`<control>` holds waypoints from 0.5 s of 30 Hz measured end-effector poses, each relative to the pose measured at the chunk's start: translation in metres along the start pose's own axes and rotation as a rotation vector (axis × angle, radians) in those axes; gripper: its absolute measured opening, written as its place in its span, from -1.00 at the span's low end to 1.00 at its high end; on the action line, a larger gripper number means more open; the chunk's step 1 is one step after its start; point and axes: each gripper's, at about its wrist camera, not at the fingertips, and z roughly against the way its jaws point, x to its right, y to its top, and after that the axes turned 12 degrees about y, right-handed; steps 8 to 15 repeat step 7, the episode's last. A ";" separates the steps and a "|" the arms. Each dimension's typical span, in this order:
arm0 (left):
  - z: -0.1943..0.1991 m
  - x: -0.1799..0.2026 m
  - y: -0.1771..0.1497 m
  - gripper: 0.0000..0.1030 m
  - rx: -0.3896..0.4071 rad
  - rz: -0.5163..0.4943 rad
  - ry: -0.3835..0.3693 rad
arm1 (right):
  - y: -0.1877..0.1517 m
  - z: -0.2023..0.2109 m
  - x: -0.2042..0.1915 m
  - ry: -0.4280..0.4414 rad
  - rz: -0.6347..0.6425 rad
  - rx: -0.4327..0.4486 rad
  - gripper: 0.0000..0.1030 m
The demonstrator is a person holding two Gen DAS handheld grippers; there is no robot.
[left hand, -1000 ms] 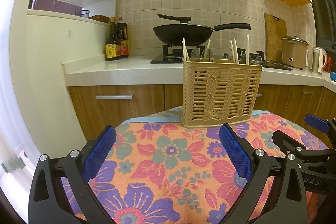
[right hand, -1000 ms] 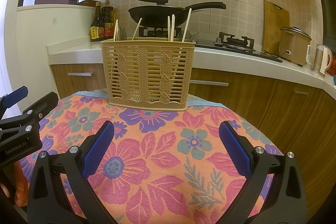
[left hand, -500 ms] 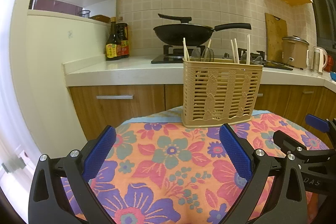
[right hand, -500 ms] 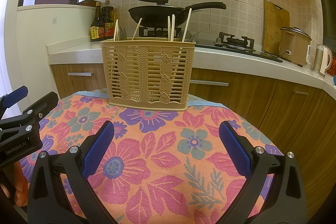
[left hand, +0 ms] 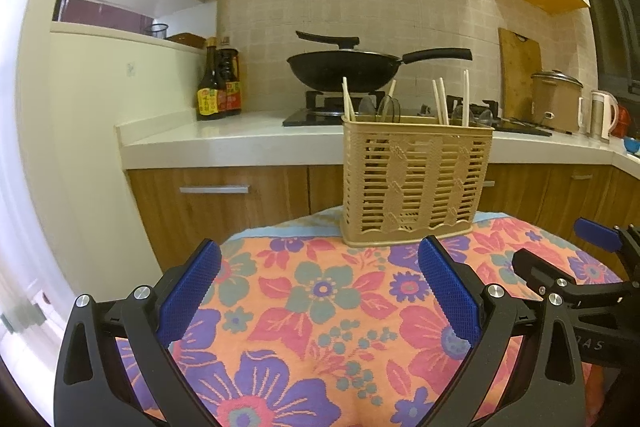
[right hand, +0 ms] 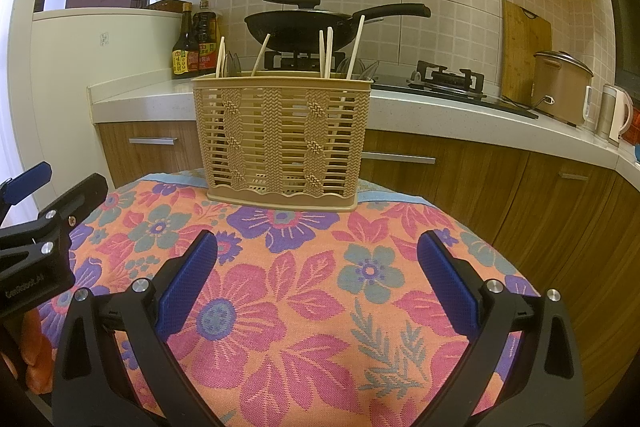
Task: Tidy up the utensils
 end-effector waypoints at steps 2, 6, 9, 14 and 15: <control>-0.002 -0.001 -0.001 0.86 -0.020 0.008 -0.008 | 0.000 0.000 0.000 0.000 0.001 -0.001 0.85; -0.004 -0.003 0.000 0.86 -0.032 0.022 -0.003 | 0.000 -0.001 0.001 0.001 0.000 0.000 0.85; -0.003 -0.004 0.000 0.86 -0.030 0.025 -0.001 | 0.000 -0.001 0.001 0.001 0.000 0.000 0.85; -0.003 -0.004 0.000 0.86 -0.030 0.025 -0.001 | 0.000 -0.001 0.001 0.001 0.000 0.000 0.85; -0.003 -0.004 0.000 0.86 -0.030 0.025 -0.001 | 0.000 -0.001 0.001 0.001 0.000 0.000 0.85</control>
